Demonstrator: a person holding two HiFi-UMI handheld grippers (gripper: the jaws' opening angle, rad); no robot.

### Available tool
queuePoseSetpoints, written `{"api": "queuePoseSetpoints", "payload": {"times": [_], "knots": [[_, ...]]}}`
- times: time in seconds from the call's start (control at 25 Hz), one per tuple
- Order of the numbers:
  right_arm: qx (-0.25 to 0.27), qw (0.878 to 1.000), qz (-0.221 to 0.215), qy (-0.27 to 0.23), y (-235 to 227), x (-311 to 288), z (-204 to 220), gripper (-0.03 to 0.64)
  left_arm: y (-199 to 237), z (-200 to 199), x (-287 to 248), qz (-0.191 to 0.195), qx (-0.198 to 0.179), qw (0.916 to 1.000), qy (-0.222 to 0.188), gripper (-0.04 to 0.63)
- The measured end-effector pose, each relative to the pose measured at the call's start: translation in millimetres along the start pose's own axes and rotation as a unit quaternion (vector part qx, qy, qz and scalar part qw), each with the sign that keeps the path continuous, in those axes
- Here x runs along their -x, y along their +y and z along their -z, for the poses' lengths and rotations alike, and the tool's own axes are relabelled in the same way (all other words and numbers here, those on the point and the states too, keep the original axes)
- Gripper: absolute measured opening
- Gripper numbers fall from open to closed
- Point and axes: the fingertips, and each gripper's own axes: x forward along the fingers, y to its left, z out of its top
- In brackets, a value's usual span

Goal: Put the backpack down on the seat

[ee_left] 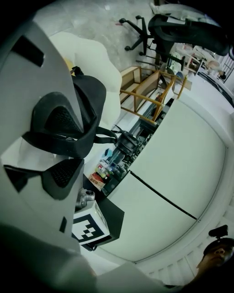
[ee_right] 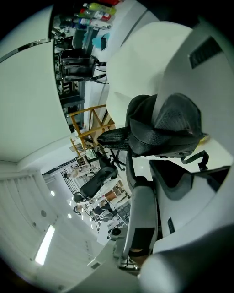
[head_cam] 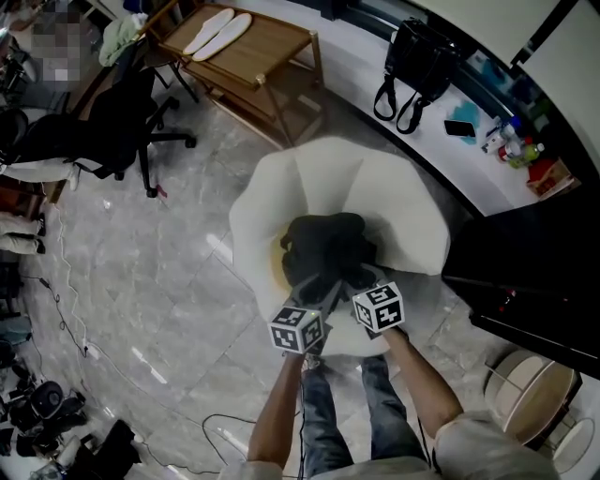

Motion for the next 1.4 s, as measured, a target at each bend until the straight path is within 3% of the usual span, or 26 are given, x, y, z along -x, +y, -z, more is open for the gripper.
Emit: {"api": "queuePoseSetpoints", "payload": {"times": [0.24, 0.76, 0.88, 1.2, 1.4], "knots": [[0.002, 1.0, 0.017, -0.007, -17.4, 12.5, 2.8, 0.202, 8.8, 5.9, 4.1, -0.025, -0.002, 0.9997, 0.0, 0.195], [0.017, 0.999, -0.001, -0.027, 11.0, 40.6, -15.6, 0.201, -25.2, -4.1, 21.0, -0.02, -0.023, 0.9995, -0.011, 0.195], [0.021, 0.999, 0.001, -0.036, 20.2, 56.1, -20.2, 0.198, -35.4, -4.1, 34.9, -0.018, -0.027, 0.9994, -0.015, 0.164], [0.045, 0.996, 0.016, -0.072, 61.6, 106.9, -39.3, 0.097, -60.3, -16.6, 87.6, -0.032, -0.036, 0.9976, -0.05, 0.07], [0.04, 0.996, 0.006, -0.083, 97.9, 137.6, -39.1, 0.047, -90.4, -7.2, 122.3, -0.032, -0.068, 0.9954, -0.06, 0.04]]}}
